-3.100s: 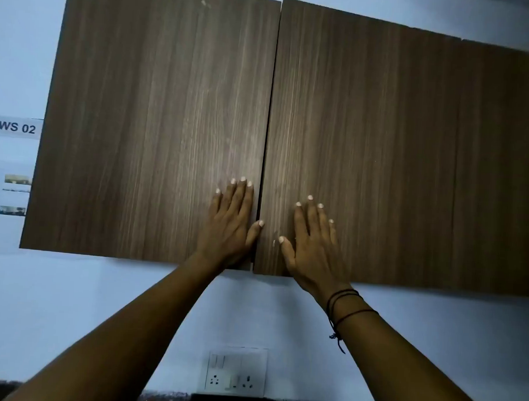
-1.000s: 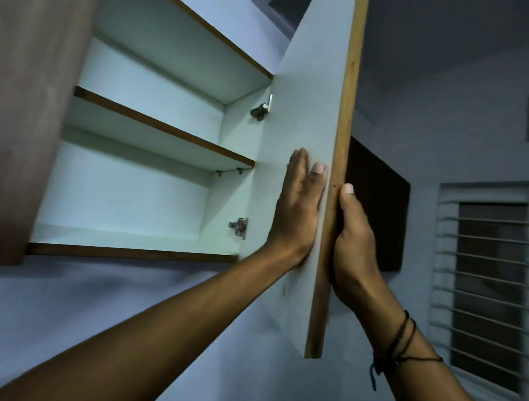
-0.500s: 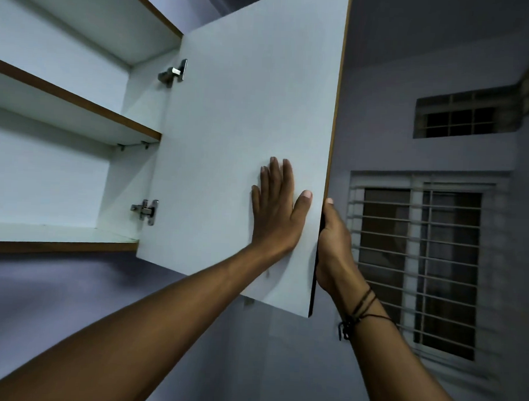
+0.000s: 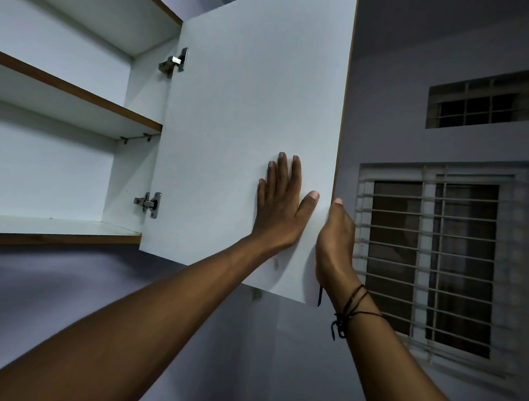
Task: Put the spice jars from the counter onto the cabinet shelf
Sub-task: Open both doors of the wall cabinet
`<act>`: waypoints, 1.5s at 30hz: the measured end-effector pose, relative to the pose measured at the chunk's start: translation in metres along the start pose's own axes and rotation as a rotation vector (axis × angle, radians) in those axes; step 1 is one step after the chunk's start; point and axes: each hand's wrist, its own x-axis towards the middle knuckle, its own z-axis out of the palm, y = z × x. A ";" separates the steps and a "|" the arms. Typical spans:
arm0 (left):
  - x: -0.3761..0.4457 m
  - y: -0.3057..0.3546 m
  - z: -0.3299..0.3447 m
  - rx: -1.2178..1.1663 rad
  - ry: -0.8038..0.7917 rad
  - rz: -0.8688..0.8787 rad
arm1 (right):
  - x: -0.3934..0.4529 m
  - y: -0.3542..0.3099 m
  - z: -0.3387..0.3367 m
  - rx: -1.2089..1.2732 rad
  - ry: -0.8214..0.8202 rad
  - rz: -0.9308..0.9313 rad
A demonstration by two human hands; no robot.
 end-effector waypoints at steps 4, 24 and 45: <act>-0.004 -0.006 -0.016 -0.014 -0.061 0.006 | -0.011 -0.001 0.006 -0.308 0.244 -0.341; -0.116 -0.199 -0.345 0.859 0.126 -0.165 | -0.183 -0.026 0.284 -0.247 -0.512 -0.725; -0.178 -0.253 -0.497 1.388 -0.082 -0.356 | -0.311 -0.081 0.456 0.339 -1.029 -0.002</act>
